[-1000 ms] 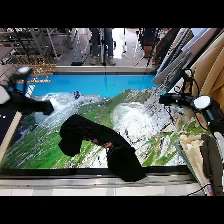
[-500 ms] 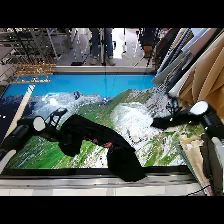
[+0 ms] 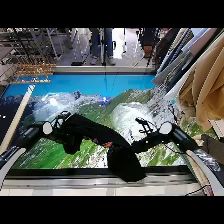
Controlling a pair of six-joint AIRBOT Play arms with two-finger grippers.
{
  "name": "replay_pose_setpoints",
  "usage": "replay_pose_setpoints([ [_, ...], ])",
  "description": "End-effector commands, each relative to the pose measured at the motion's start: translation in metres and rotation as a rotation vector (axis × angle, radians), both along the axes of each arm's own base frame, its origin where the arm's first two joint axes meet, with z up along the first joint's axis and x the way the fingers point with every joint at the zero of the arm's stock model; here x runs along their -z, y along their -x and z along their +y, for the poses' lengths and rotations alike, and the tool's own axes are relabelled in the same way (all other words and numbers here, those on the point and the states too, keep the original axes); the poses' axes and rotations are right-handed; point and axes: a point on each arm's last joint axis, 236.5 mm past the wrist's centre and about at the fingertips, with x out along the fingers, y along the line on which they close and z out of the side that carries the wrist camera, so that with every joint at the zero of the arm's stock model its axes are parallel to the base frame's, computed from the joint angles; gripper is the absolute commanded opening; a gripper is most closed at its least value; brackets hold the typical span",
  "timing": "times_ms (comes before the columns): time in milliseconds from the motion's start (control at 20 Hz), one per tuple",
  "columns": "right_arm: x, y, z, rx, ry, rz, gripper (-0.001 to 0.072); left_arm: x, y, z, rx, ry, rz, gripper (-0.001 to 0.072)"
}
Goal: Fold the clothes and pants, and hang the long-sleeved shirts on hangers.
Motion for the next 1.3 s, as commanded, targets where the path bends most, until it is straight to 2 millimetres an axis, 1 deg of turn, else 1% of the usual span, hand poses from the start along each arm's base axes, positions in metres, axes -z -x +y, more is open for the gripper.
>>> replay_pose_setpoints([
  [0,0.025,-0.003,-0.002,-0.007,0.101,-0.009,0.0016,0.001,-0.010,0.000,-0.019,0.005,-0.033,0.0013],
  [50,0.024,-0.003,-0.007,-0.008,0.121,-0.007,0.0015,-0.002,-0.007,0.002,-0.010,-0.006,-0.028,0.0013],
  [100,0.017,-0.002,-0.015,-0.019,0.151,-0.006,0.0015,-0.012,-0.003,0.008,0.016,-0.031,-0.025,0.0011],
  [150,0.003,-0.004,-0.025,-0.040,0.194,-0.018,0.0015,-0.031,0.000,0.012,0.075,-0.049,-0.030,0.0011],
  [200,-0.019,-0.006,-0.036,-0.066,0.245,-0.036,0.0015,-0.057,0.001,0.013,0.138,-0.055,-0.049,0.0011],
  [250,-0.047,-0.009,-0.043,-0.092,0.274,-0.069,0.0015,-0.093,-0.002,0.016,0.170,-0.057,-0.093,0.0011],
  [300,-0.084,-0.015,-0.049,-0.107,0.295,-0.130,0.0015,-0.134,-0.008,0.019,0.171,-0.055,-0.163,0.0011],
  [350,-0.123,-0.017,-0.054,-0.115,0.306,-0.191,0.0015,-0.185,-0.015,0.024,0.157,-0.048,-0.264,0.0011],
  [400,-0.170,-0.014,-0.059,-0.116,0.310,-0.268,0.0015,-0.238,-0.019,0.029,0.143,-0.044,-0.373,0.0011],
  [450,-0.214,-0.010,-0.061,-0.111,0.297,-0.359,0.0015,-0.298,-0.019,0.035,0.122,-0.036,-0.507,0.0010],
  [500,-0.258,-0.009,-0.061,-0.090,0.271,-0.479,0.0015,-0.354,-0.014,0.038,0.111,-0.025,-0.642,0.0010],
  [550,-0.298,-0.005,-0.059,-0.072,0.233,-0.598,0.0015,-0.407,-0.005,0.040,0.111,-0.013,-0.774,0.0011],
  [600,-0.320,0.003,-0.059,-0.069,0.210,-0.661,0.0016,-0.444,0.007,0.038,0.110,0.009,-0.864,0.0011],
  [650,-0.326,0.010,-0.055,-0.075,0.186,-0.673,0.0026,-0.466,0.020,0.034,0.120,0.029,-0.909,0.0011],
  [700,-0.321,0.017,-0.048,-0.085,0.151,-0.646,0.0170,-0.474,0.031,0.028,0.141,0.050,-0.915,0.0011],
  [750,-0.311,0.021,-0.034,-0.110,0.097,-0.607,0.0289,-0.471,0.038,0.020,0.166,0.081,-0.894,0.0012],
  [850,-0.280,0.013,-0.003,-0.075,-0.029,-0.508,0.0308,-0.452,0.044,0.009,0.209,0.115,-0.803,0.0012],
  [900,-0.257,0.006,0.012,-0.053,-0.090,-0.462,0.0355,-0.442,0.044,0.009,0.217,0.113,-0.759,0.0012],
  [950,-0.231,-0.002,0.023,-0.021,-0.137,-0.416,0.0417,-0.433,0.042,0.009,0.223,0.111,-0.723,0.0012],
  [1050,-0.168,-0.017,0.044,0.067,-0.230,-0.311,0.0465,-0.422,0.037,0.010,0.224,0.103,-0.678,0.0012],
  [1100,-0.135,-0.023,0.055,0.116,-0.282,-0.255,0.0467,-0.419,0.034,0.010,0.223,0.104,-0.671,0.0013],
  [1150,-0.109,-0.026,0.064,0.158,-0.328,-0.193,0.0467,-0.417,0.032,0.010,0.223,0.105,-0.663,0.0013],
  [1200,-0.087,-0.028,0.076,0.162,-0.375,-0.136,0.0467,-0.415,0.030,0.010,0.223,0.105,-0.658,0.0013],
  [1250,-0.071,-0.032,0.089,0.131,-0.410,-0.102,0.0467,-0.415,0.029,0.010,0.223,0.105,-0.656,0.0013],
])
